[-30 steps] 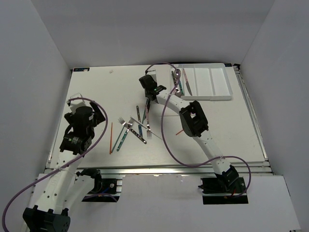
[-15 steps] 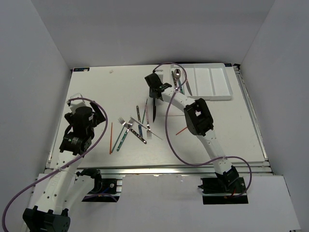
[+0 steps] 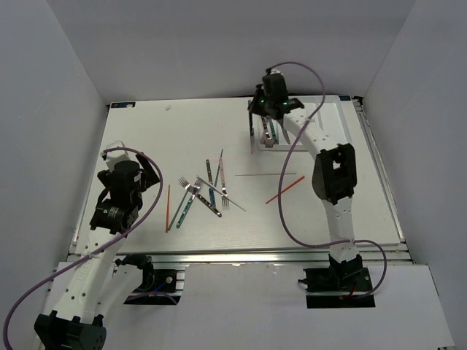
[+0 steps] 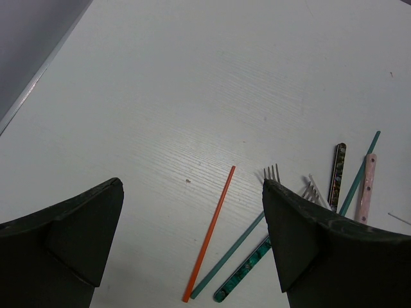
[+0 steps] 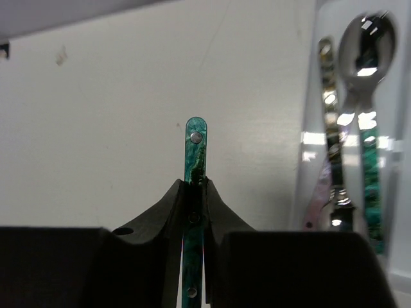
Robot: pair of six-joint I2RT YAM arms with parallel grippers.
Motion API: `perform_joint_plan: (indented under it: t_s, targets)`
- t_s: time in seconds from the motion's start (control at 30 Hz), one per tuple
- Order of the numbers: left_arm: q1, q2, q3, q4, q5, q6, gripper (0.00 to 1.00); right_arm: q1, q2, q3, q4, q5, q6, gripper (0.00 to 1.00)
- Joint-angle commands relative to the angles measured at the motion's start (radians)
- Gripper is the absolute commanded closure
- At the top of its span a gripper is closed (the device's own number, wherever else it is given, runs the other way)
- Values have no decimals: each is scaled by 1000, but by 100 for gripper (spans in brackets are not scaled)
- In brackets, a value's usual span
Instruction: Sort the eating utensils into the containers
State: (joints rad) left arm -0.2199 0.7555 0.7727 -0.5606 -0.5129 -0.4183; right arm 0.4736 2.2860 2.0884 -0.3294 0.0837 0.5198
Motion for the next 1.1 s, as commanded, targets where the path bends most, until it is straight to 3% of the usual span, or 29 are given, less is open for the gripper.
perform_joint_plan:
  t_s: [0.0,0.2,0.4,0.7,0.87,1.07]
  targets:
    - [-4,-10,-10,8,-6,6,2,-90,-82,9,66,-73,-32,100]
    - [-4,7,-10,10,-3,6,2,-216,4,74,176,-75,-182,100]
    - [-6,42,-9,5,-19,6,2,-271,197,272,246,-134,-299,100]
    - [-4,77,-4,5,-18,6,2,-277,193,145,319,-113,-412,100]
    - [-4,76,-4,5,-19,6,2,-279,155,78,319,-119,-391,100]
    - [-6,64,-9,2,-27,4,2,-285,191,209,267,-93,-362,100]
